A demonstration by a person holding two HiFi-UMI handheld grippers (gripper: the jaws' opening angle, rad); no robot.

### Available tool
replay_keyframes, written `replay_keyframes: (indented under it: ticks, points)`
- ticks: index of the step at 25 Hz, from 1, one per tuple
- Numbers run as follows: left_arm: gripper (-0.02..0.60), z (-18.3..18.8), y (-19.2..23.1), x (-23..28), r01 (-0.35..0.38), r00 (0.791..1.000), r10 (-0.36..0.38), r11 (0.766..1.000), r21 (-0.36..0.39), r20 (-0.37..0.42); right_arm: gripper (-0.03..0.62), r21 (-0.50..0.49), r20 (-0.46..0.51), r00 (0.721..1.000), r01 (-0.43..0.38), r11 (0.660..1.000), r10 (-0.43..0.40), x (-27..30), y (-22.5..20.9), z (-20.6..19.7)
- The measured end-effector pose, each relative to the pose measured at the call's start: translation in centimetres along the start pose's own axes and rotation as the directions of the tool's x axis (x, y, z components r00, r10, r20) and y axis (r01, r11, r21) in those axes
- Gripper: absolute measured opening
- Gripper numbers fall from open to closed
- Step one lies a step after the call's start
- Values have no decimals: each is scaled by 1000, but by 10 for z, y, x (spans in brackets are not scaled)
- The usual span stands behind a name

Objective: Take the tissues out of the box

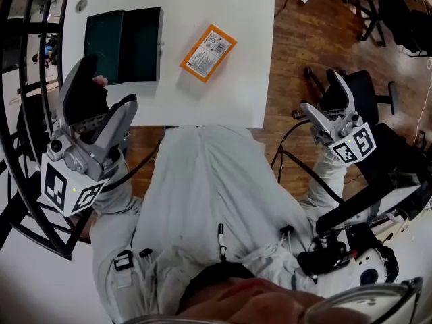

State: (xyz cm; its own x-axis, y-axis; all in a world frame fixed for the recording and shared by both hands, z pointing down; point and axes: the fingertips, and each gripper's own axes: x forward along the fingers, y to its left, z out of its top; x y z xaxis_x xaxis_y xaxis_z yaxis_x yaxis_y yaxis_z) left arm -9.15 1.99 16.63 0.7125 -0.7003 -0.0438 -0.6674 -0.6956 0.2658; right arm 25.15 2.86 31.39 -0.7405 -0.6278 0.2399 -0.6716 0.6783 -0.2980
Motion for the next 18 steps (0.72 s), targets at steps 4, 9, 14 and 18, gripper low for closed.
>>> replay_keyframes:
  ticks: [4, 9, 14, 18]
  points:
    - [351, -8, 5, 0, -9, 1000, 9, 1000, -2, -19, 489, -8, -5, 1000, 5, 1000, -5, -1, -1, 0]
    - [351, -19, 6, 5, 3, 998, -3, 1000, 0, -64, 488, -7, -5, 1000, 12, 1000, -12, -2, -3, 0]
    - [353, -49, -6, 18, 57, 980, -44, 996, 64, -192, 488, -1, -6, 1000, 9, 1000, -9, -2, -5, -2]
    - [399, -64, -23, 23, 152, 958, -130, 986, 68, -256, 488, 5, -10, 1000, 16, 1000, -16, -4, -2, -5]
